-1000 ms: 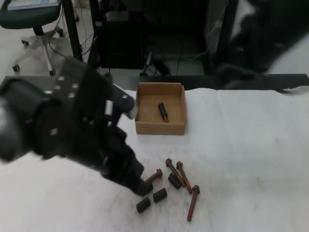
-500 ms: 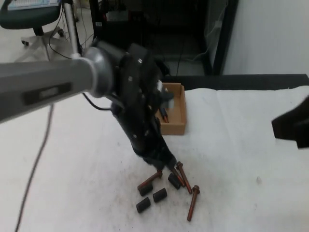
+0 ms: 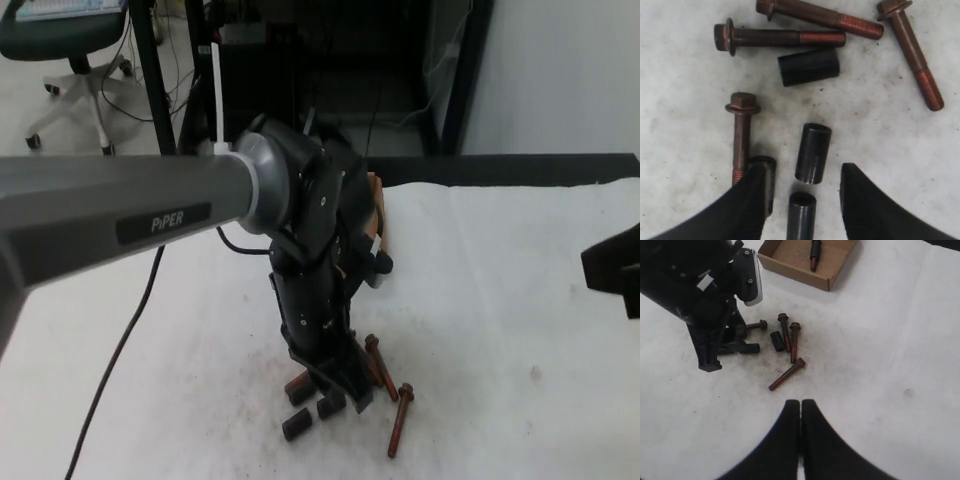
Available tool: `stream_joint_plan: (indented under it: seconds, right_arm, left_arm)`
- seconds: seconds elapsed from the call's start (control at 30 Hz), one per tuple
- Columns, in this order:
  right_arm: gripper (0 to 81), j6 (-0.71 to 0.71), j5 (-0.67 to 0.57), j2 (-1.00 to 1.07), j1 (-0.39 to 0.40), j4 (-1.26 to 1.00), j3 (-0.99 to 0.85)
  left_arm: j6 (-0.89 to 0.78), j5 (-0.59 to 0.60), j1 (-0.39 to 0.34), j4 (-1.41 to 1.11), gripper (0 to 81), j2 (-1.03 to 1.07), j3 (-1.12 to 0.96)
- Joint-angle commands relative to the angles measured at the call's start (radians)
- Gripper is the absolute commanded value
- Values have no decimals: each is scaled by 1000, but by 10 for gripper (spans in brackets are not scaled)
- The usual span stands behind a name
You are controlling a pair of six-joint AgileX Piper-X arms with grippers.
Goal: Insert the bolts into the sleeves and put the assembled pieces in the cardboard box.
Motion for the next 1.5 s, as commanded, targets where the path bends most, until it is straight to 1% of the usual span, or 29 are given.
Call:
stream_joint_plan:
  seconds: [0.0, 0.17, 0.3, 0.67, 0.77, 0.97, 1.27, 1.47]
  right_arm:
    - [8, 0, 6, -13, -3, 28, 1]
    - [8, -7, 6, -29, -3, 49, 1]
    - [8, -7, 6, -36, -3, 49, 1]
    - [8, -7, 6, -36, -3, 52, 1]
    - [8, -32, 6, -36, -3, 51, 1]
    - [8, -46, 6, -36, -3, 51, 1]
    - [8, -52, 6, -36, -3, 36, 1]
    - [8, -52, 6, -36, -3, 21, 1]
  left_arm:
    - [5, -32, -4, -35, 428, 1, -9]
    - [76, -38, -4, -92, 428, 6, -9]
    - [116, -69, -4, -104, 428, 23, -9]
    - [114, -93, 10, -104, 428, 89, -20]
    - [114, -97, 21, -101, 428, 94, -20]
    - [114, -173, 35, -48, 428, 94, -42]
    - [97, -155, 42, -45, 428, 95, -54]
    - [88, -109, 45, -55, 428, 107, -54]
